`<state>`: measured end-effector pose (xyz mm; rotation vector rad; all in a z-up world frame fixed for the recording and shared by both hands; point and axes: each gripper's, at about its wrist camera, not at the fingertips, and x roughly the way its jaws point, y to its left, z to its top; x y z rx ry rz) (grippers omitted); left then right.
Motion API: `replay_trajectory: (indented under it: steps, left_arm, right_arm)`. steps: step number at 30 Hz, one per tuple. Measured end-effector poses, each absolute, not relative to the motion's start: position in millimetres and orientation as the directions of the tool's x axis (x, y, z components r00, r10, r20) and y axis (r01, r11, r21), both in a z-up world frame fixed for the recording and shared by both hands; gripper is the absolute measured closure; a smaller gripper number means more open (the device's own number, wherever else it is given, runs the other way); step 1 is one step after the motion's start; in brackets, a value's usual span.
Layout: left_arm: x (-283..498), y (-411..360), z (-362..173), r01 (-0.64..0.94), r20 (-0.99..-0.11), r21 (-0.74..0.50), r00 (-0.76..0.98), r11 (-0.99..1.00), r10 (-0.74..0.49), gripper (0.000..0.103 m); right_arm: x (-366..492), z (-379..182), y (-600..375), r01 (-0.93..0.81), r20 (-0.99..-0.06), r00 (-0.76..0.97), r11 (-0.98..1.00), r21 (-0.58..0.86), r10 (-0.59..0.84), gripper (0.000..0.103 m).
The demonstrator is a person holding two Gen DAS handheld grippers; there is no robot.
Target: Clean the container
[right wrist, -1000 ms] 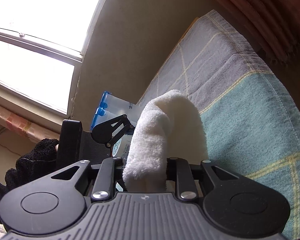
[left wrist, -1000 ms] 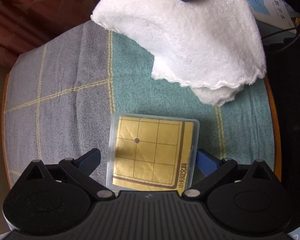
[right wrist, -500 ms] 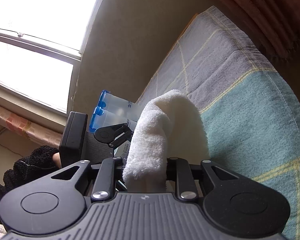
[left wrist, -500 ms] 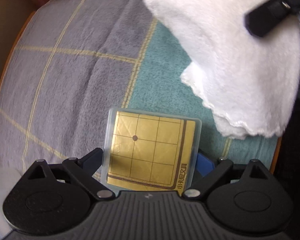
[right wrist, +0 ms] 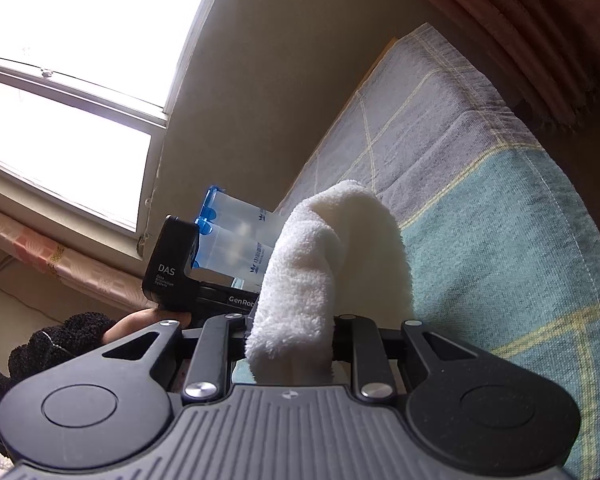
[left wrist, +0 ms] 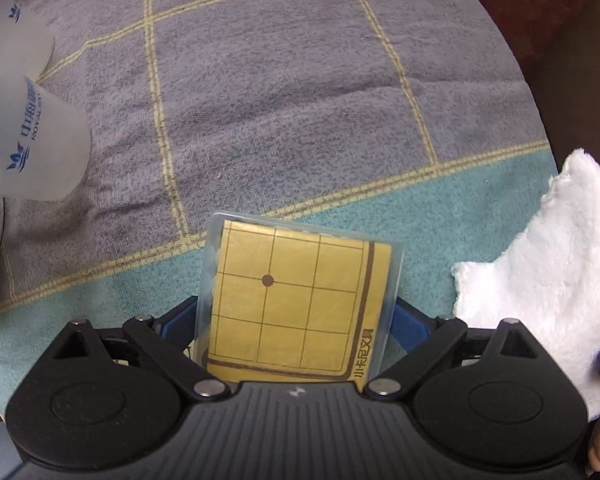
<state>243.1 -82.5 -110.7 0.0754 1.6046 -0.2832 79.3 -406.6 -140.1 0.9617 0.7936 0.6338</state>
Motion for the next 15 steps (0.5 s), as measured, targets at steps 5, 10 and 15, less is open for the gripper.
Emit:
replay_trajectory:
  steps: [5, 10, 15]
  left_arm:
    - [249, -69, -103, 0.197, -0.976, -0.218, -0.042, 0.956, -0.214, 0.006]
    - [250, -42, -86, 0.203, -0.961, -0.266, 0.015, 0.942, -0.274, 0.006]
    - [242, -21, -82, 0.205, -0.965, -0.24, 0.056, 0.949, -0.257, 0.006]
  right_arm:
    - [85, -142, -399, -0.13, -0.313, 0.555, 0.452, 0.883, 0.771, 0.08]
    - [106, -140, -386, -0.128, -0.376, 0.54, 0.514, 0.848, 0.753, 0.081]
    - [141, -128, -369, -0.128, -0.456, 0.539, 0.605, 0.786, 0.708, 0.081]
